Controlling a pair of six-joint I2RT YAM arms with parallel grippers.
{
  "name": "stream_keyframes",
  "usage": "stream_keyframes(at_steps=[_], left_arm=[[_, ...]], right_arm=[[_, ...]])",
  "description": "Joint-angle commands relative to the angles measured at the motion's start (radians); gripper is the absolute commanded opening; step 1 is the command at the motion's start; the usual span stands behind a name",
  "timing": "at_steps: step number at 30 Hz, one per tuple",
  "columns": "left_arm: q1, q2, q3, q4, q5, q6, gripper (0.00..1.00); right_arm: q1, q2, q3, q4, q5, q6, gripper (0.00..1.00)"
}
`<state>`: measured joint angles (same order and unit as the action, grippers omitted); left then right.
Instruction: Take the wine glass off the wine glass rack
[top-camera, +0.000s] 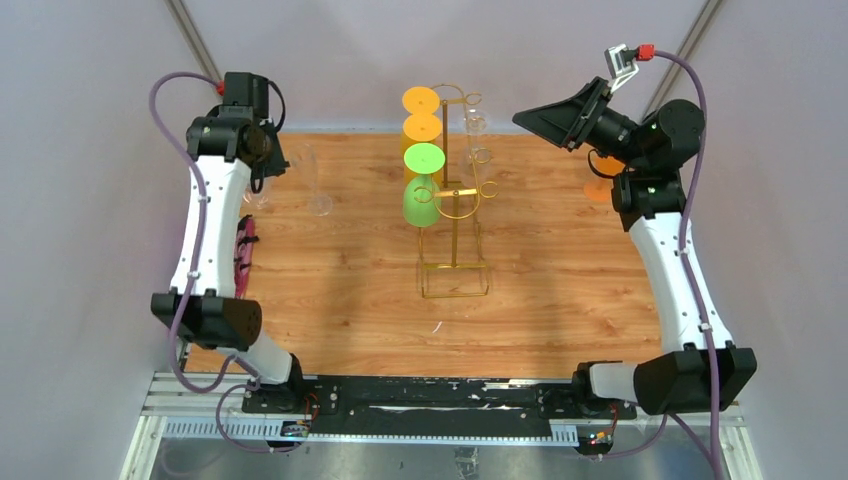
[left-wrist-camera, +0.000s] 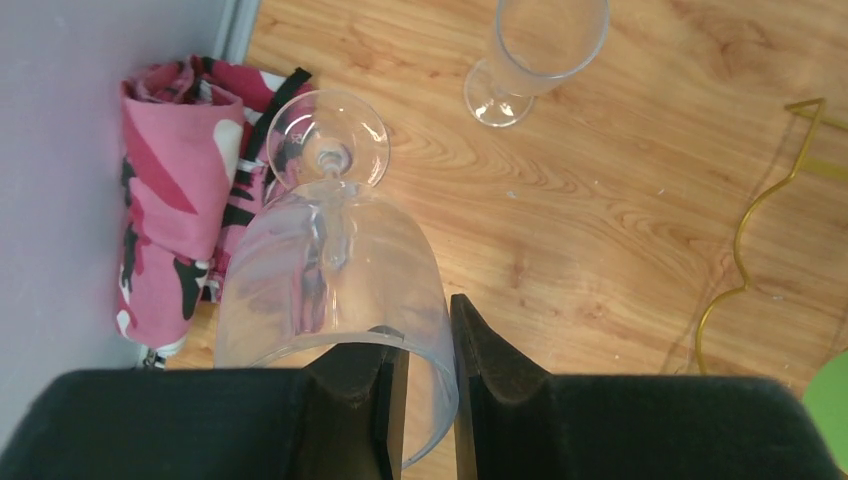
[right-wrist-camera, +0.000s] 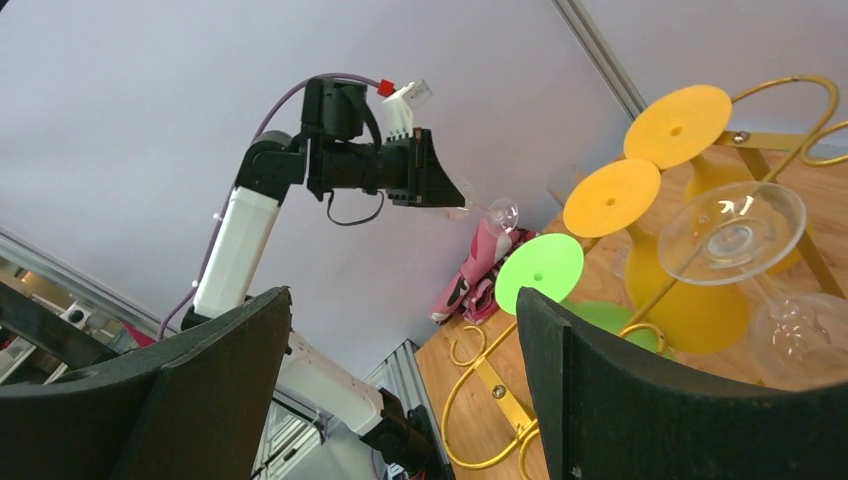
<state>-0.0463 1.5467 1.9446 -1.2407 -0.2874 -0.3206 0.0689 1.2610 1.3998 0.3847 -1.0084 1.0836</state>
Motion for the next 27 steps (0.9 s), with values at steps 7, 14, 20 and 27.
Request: stream_keyframes(at_steps=[7, 14, 20, 27], left_arm=[[0.147, 0.186, 0.147, 0.024, 0.251, 0.037, 0.00], [0.152, 0.105, -0.041, 0.064, 0.382, 0.056, 0.00], [0.145, -0.111, -0.357, 0.200, 0.519, 0.036, 0.00], [0.128, -0.118, -0.490, 0.309, 0.586, 0.014, 0.00]], right_arm=[[-0.030, 0.063, 0.027, -0.038, -0.055, -0.026, 0.87], [-0.044, 0.093, 0.036, -0.028, -0.062, -0.002, 0.87], [-0.044, 0.102, 0.044, -0.055, -0.058, -0.014, 0.87], [-0.044, 0.104, 0.055, -0.116, -0.055, -0.065, 0.90]])
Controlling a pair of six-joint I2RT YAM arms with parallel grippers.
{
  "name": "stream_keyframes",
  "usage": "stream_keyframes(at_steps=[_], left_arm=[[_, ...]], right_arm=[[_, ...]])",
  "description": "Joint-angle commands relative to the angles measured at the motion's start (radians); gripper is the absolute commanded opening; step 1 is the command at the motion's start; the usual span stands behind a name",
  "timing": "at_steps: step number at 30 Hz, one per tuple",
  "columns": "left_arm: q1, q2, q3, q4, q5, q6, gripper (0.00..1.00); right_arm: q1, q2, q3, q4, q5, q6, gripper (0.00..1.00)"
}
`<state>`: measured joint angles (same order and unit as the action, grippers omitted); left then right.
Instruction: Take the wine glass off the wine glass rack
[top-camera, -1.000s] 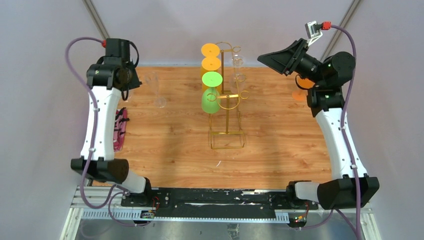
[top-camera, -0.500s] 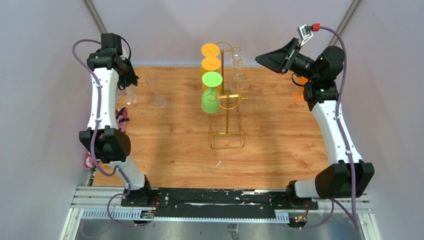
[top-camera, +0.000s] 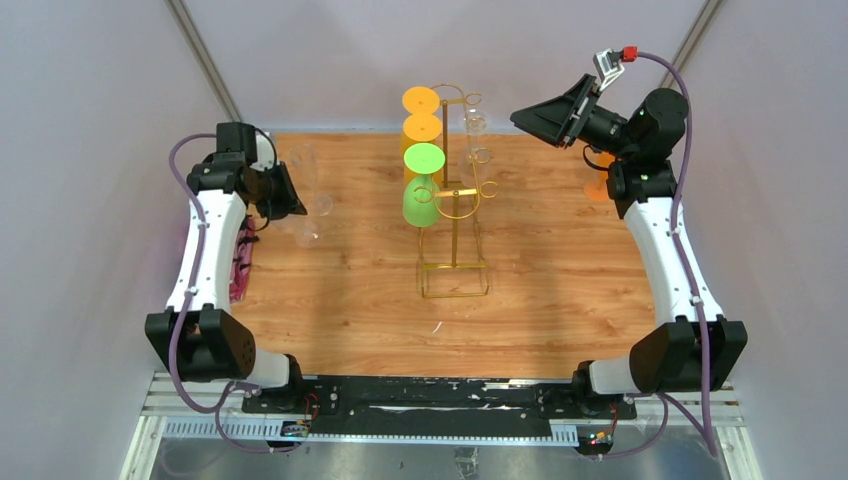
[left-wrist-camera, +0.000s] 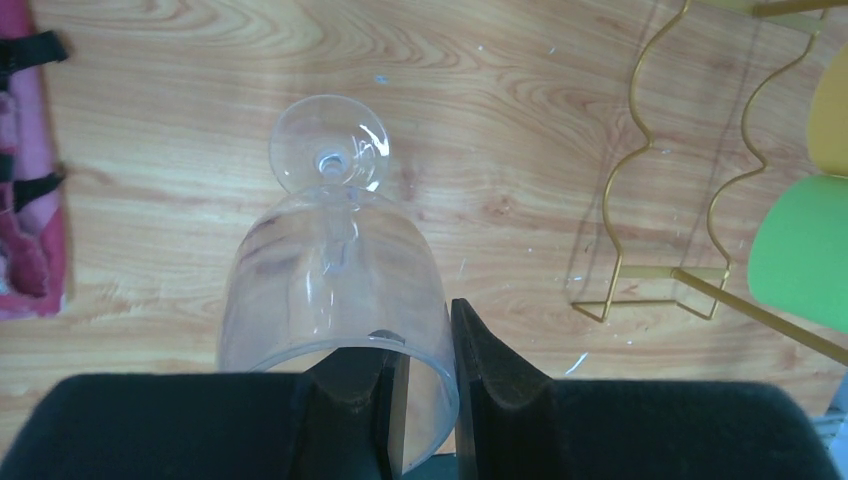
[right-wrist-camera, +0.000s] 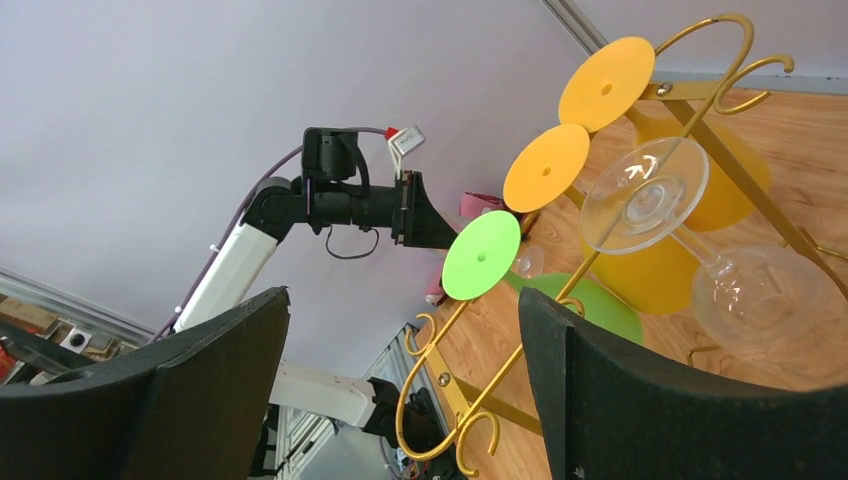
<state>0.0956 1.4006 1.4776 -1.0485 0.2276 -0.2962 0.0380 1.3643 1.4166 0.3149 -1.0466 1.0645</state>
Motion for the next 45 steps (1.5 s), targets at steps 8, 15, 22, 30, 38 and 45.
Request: stream_keyframes(at_steps=[8, 15, 22, 30, 38, 45], left_arm=[[-0.045, 0.174, 0.004, 0.144, -0.019, -0.017, 0.00], [-0.046, 0.269, 0.041, 0.154, -0.027, -0.018, 0.00], [-0.053, 0.292, 0.051, 0.156, -0.046, -0.017, 0.03], [-0.082, 0.257, 0.057, 0.151, -0.041, -0.014, 0.37], [-0.085, 0.220, 0.108, 0.099, -0.065, -0.001, 0.44], [-0.085, 0.185, 0.177, 0.056, -0.086, 0.005, 0.46]], right_arm=[[-0.016, -0.019, 0.023, -0.073, -0.014, -0.083, 0.96], [-0.029, -0.021, 0.000, -0.055, -0.012, -0.076, 0.96], [-0.029, -0.016, -0.021, -0.018, -0.013, -0.050, 0.96], [-0.029, -0.011, -0.036, 0.025, -0.021, -0.016, 0.96], [-0.028, -0.013, -0.049, 0.059, -0.029, 0.004, 0.96], [-0.029, -0.011, -0.059, 0.090, -0.033, 0.025, 0.96]])
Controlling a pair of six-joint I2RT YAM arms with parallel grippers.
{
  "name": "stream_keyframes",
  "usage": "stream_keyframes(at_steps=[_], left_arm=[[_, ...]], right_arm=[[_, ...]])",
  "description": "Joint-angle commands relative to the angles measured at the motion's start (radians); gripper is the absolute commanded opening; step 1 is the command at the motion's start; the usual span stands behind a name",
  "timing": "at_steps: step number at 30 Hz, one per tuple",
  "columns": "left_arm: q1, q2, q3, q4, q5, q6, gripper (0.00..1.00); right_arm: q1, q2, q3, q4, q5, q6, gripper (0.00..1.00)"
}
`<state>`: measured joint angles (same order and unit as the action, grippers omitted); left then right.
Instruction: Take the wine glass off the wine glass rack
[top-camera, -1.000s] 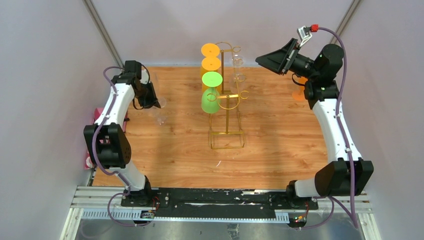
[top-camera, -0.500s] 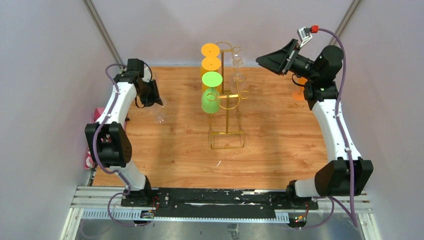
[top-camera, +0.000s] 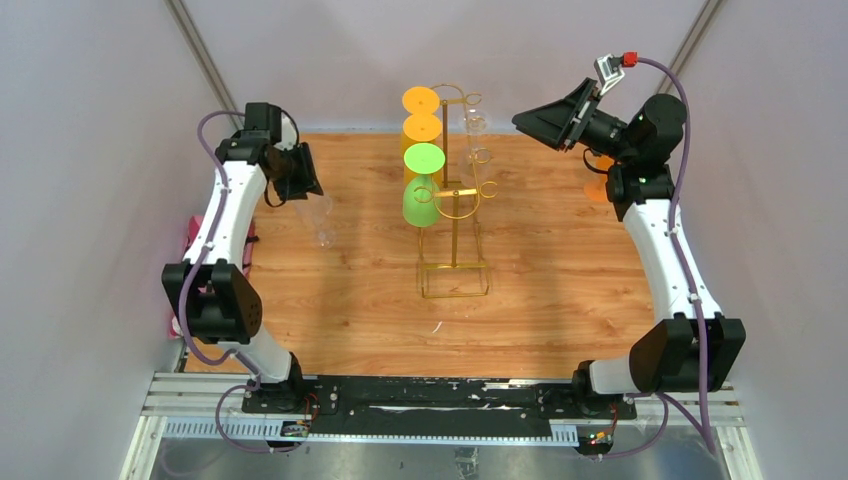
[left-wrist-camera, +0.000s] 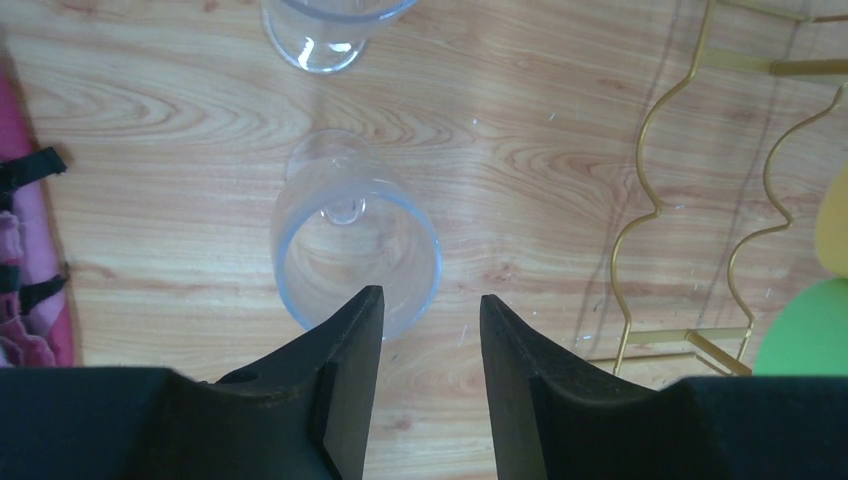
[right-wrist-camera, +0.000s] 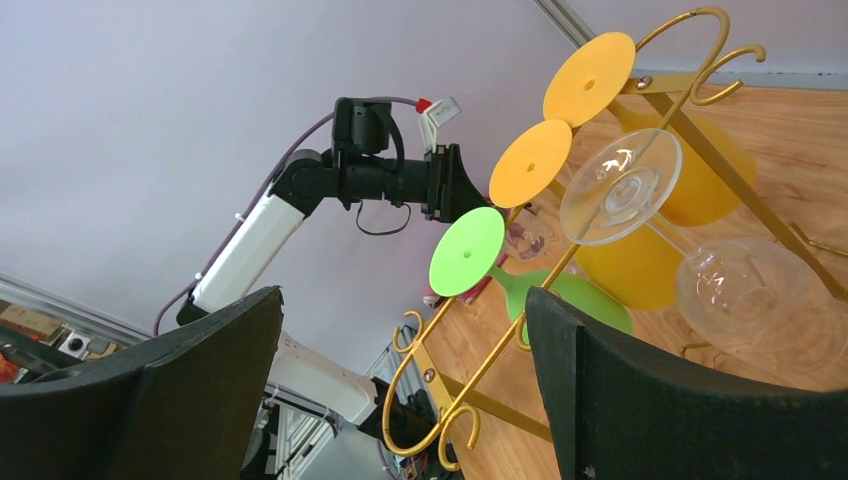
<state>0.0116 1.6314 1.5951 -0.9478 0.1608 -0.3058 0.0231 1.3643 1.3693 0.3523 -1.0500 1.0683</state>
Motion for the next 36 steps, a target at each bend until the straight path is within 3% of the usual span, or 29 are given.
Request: stream_keyframes(at_steps=[1, 7, 11, 13, 15, 18, 20, 22, 24, 36], left_arm=[[-0.001, -0.049, 0.074, -0.053, -0.023, 0.016, 0.46], [-0.001, -0.099, 0.217, -0.106, -0.042, 0.024, 0.42], [-0.044, -0.195, 0.314, -0.075, 0.062, 0.043, 0.40], [-0.061, -0.290, 0.278, 0.037, 0.172, 0.035, 0.42], [-0.071, -0.393, 0.166, 0.258, 0.283, -0.016, 0.45], [-0.075, -0.515, -0.002, 0.503, 0.381, -0.100, 0.52], [-0.075, -0.561, -0.071, 0.579, 0.408, -0.123, 0.55], [-0.075, -0.586, -0.108, 0.599, 0.412, -0.123, 0.56], [-0.075, -0.596, -0.119, 0.589, 0.408, -0.112, 0.56], [-0.075, -0.617, -0.123, 0.517, 0.340, -0.053, 0.56]], right_arm=[[-0.014, -0.011, -0.012, 0.052, -0.030, 0.021, 0.96], [-0.014, 0.008, -0.030, 0.043, -0.017, 0.015, 0.96], [-0.014, 0.052, -0.037, 0.062, -0.005, 0.029, 0.92], [-0.014, 0.082, -0.028, 0.094, -0.002, 0.060, 0.90], [-0.014, 0.120, -0.008, 0.107, 0.002, 0.074, 0.88], [-0.014, 0.170, 0.029, 0.091, 0.009, 0.069, 0.74], [-0.013, 0.202, 0.050, 0.080, 0.010, 0.061, 0.64], [-0.007, 0.233, 0.075, 0.041, 0.015, 0.039, 0.54], [0.010, 0.259, 0.103, 0.022, 0.022, 0.020, 0.49], [0.087, 0.383, 0.213, -0.007, 0.019, 0.019, 0.44]])
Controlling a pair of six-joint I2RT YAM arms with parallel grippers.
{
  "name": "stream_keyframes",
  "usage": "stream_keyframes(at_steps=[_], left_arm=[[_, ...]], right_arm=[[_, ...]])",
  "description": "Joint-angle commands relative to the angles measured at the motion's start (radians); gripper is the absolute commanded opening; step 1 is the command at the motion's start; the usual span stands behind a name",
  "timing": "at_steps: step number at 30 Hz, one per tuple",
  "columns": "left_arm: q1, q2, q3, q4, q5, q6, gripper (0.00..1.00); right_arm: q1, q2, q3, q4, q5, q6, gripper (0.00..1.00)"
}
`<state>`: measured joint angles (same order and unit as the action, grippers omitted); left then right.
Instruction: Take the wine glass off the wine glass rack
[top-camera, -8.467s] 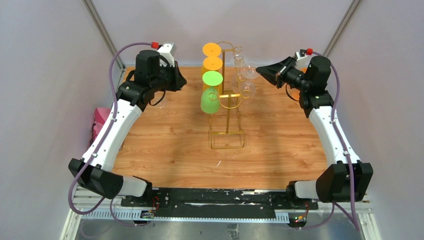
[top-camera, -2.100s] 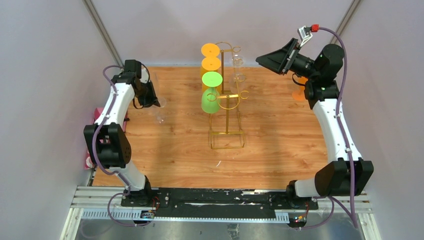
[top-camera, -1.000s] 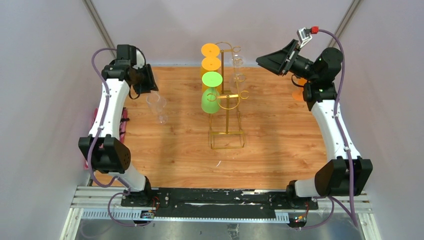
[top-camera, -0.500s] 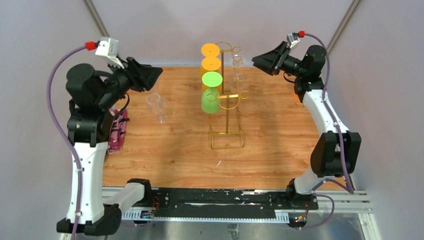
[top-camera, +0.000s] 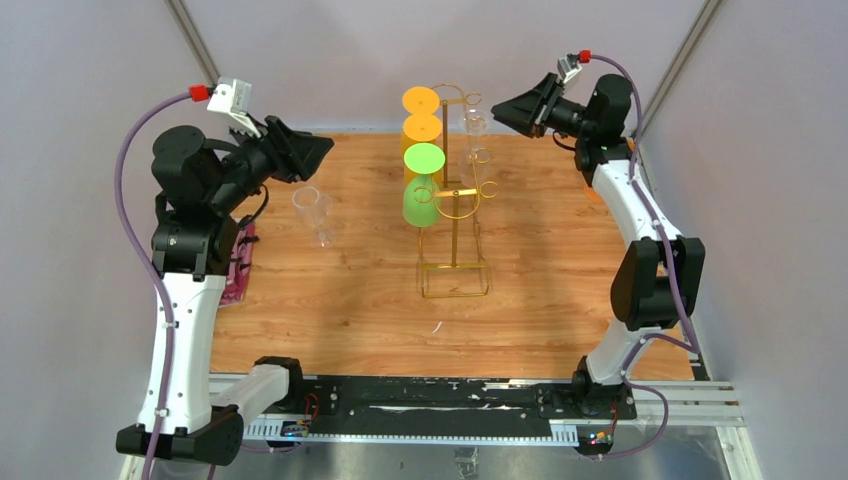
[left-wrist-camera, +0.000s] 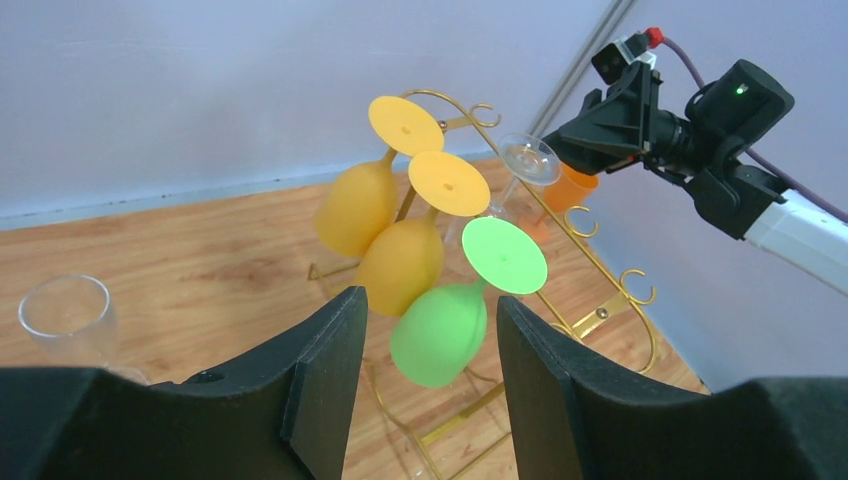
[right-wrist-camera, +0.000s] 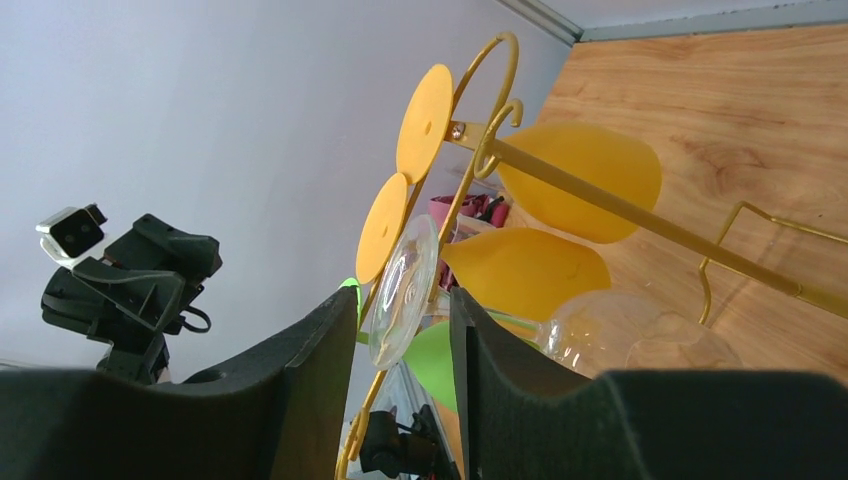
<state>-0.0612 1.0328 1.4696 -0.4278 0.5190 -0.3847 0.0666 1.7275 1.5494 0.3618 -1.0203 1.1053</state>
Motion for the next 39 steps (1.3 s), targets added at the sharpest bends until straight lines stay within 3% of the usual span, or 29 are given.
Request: stream_keyframes(at_steps=[1, 6, 11, 19, 23, 27, 39], left_arm=[[-0.002, -0.017, 0.001, -0.003, -0.019, 0.025, 0.56], [-0.002, -0.013, -0.010, 0.004, -0.020, 0.023, 0.56], [-0.002, -0.012, -0.013, -0.003, -0.022, 0.026, 0.56], [-0.002, -0.018, -0.019, 0.002, -0.010, 0.024, 0.56], [-0.002, -0.020, -0.019, 0.002, -0.008, 0.024, 0.56], [-0.002, -0.024, -0.011, -0.007, -0.006, 0.027, 0.56], [-0.002, -0.040, -0.001, -0.019, 0.000, 0.024, 0.57]], right_arm=[[0.052, 0.022, 0.029, -0.019, -0.010, -0.023, 0.43], [0.071, 0.027, 0.008, -0.023, -0.010, -0.038, 0.41], [0.072, 0.024, 0.005, -0.028, -0.005, -0.038, 0.30], [0.066, 0.023, 0.007, -0.052, -0.003, -0.060, 0.28], [0.065, 0.029, 0.016, -0.047, -0.011, -0.045, 0.19], [0.056, 0.013, 0.031, -0.072, -0.005, -0.048, 0.19], [0.053, -0.003, 0.289, -0.544, 0.057, -0.227, 0.02]])
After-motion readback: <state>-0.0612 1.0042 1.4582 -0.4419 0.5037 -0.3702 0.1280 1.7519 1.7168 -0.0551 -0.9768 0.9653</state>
